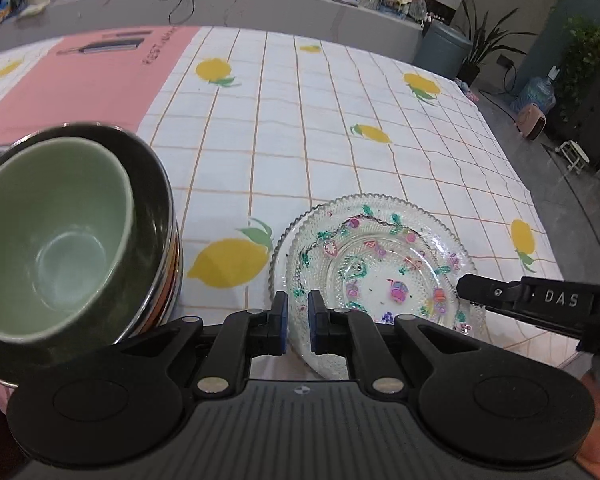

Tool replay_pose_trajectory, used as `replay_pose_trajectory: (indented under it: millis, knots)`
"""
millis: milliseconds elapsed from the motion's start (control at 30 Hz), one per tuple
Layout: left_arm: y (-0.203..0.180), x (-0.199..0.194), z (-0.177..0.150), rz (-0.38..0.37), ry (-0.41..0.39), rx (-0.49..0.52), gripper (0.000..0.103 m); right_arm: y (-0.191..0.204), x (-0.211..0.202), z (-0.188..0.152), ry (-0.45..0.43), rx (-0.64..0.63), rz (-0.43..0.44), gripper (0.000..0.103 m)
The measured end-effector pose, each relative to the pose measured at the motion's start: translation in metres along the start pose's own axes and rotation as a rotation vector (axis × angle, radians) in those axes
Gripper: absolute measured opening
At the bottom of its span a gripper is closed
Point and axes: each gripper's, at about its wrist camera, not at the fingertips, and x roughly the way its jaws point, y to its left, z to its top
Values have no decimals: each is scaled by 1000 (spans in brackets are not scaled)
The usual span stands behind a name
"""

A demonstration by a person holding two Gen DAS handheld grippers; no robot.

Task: Organize plates and bowls
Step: 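Lift the flowered glass plate with both grippers and carry it toward the plate stack, then lower the flowered glass plate onto the painted plate and open both grippers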

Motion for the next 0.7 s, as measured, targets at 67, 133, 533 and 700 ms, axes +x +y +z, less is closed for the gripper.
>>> replay_pose_trajectory:
  millis: [67,133,533,700]
  knots:
    - [-2,-1,-1,11,-10,9,10,-1,1,1,1,4,2,8]
    - [-3,0,-2,20,-17,16,10,-1,1,1,0,2,2,8]
    - [-16,-15,-5,96,-63,65,22,3,0,0,-6,-15,28,12]
    - [-11,-13,-11,44,-30,6,32,-2,-5,0,-24,26,34,12]
